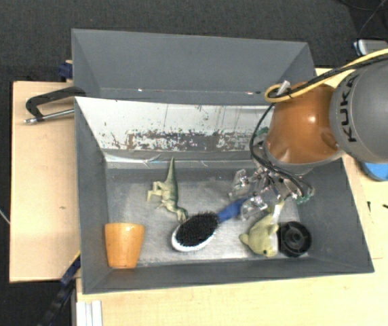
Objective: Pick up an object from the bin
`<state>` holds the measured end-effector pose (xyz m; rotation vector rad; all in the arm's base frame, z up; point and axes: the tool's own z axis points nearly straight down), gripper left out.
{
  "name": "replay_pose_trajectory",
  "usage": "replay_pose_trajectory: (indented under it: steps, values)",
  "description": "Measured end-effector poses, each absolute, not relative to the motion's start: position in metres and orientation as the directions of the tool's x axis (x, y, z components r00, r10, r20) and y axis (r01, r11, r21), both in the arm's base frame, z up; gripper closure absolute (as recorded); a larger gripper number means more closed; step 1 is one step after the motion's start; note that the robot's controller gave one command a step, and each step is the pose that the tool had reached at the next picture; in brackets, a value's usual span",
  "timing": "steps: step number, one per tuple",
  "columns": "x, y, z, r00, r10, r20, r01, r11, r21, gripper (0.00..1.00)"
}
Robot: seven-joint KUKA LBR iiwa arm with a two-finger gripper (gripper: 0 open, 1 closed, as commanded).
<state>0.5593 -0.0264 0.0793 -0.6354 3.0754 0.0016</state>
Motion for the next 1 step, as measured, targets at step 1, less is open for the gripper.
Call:
replay_pose_trajectory:
  steps: [1]
  values:
    - [0.5501, -0.0423, 0.2568, -0.779, -0.627, -0.011, -0.627, 0.779, -0.009, 1.00]
